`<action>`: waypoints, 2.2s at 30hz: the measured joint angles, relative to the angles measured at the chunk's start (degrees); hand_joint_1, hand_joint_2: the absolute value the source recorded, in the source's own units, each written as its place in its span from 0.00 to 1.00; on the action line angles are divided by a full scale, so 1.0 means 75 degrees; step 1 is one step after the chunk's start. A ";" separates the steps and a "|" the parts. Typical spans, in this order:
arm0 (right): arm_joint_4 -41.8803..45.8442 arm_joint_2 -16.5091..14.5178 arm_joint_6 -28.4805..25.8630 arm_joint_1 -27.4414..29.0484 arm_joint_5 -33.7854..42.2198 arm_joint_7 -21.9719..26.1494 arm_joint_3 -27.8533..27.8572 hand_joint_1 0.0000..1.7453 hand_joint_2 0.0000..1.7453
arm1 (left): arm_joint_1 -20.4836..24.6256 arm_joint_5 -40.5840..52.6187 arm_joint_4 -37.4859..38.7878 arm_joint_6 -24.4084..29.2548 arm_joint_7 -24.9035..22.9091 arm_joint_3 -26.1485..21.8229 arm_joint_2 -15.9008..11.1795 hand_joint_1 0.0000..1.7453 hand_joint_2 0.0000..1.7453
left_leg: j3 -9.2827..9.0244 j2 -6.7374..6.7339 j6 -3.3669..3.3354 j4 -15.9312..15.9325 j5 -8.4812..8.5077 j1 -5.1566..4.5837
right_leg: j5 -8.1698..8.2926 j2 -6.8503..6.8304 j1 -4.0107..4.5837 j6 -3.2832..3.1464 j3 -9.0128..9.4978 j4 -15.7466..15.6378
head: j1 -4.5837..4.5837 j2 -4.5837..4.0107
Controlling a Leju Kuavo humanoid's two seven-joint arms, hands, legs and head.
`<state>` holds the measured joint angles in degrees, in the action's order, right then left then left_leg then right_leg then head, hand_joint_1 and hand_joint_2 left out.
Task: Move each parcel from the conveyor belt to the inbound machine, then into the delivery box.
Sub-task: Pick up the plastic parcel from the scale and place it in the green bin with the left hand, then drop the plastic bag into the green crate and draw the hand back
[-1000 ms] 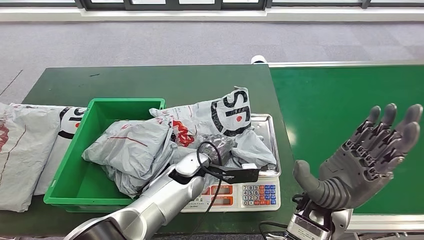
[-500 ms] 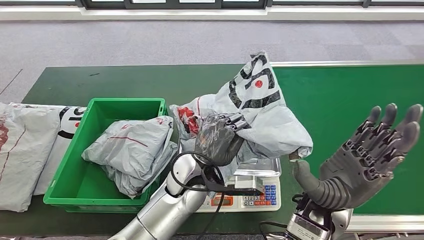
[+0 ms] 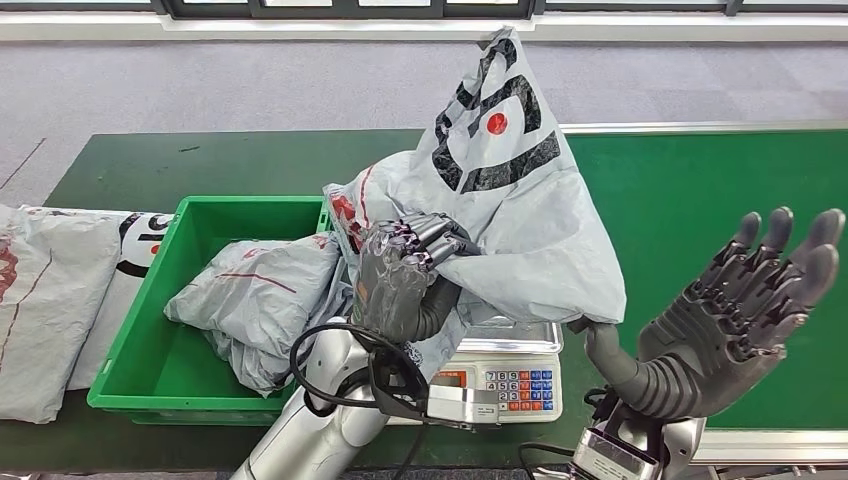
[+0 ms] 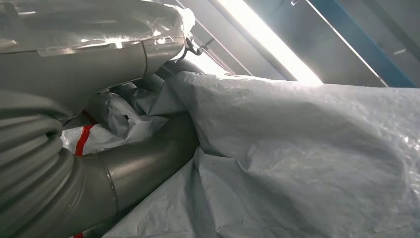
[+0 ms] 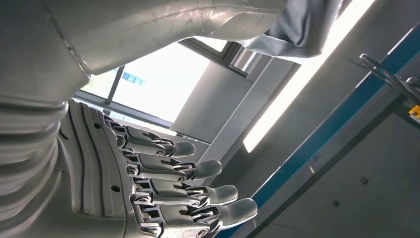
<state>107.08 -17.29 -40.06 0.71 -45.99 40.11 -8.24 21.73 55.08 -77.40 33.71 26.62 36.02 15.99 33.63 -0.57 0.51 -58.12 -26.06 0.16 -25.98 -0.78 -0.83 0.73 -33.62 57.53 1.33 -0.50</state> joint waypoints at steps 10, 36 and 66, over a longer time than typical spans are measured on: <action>0.0000 0.0000 0.0000 0.0034 -0.0007 0.0000 0.0002 0.00 1.00 | -0.0261 -0.0414 -0.0493 0.0725 0.0566 0.0110 -0.0106 1.00 1.00 | 0.0001 0.0000 0.0001 0.0001 -0.0001 0.0001 | -0.0001 0.0002 0.0001 -0.0001 -0.0003 0.0000 | 0.0000 0.0000; 0.0224 0.0000 -0.0006 0.0276 -0.0041 0.0000 0.0111 0.00 1.00 | -0.1573 -0.0727 -0.2042 0.0850 0.1311 -0.5299 -0.0001 1.00 1.00 | -0.0007 -0.0014 0.0005 0.0003 0.0000 0.0004 | -0.0002 0.0011 0.0003 -0.0003 -0.0001 -0.0001 | -0.0001 0.0000; 0.0262 0.0000 -0.0003 0.0324 -0.0034 0.0000 0.0111 0.00 1.00 | -0.1441 0.1567 0.0299 0.0847 -0.1517 -0.5461 -0.0033 0.00 1.00 | -0.0008 -0.0014 0.0005 0.0002 0.0000 0.0004 | -0.0002 0.0010 0.0004 -0.0004 -0.0001 0.0000 | -0.0001 0.0000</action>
<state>109.04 -17.29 -40.09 3.13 -46.24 40.11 -7.41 10.92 66.83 -75.15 40.06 15.24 -4.94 15.74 33.57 -0.67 0.55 -58.11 -26.05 0.20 -25.99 -0.70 -0.80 0.70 -33.63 57.53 1.33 -0.50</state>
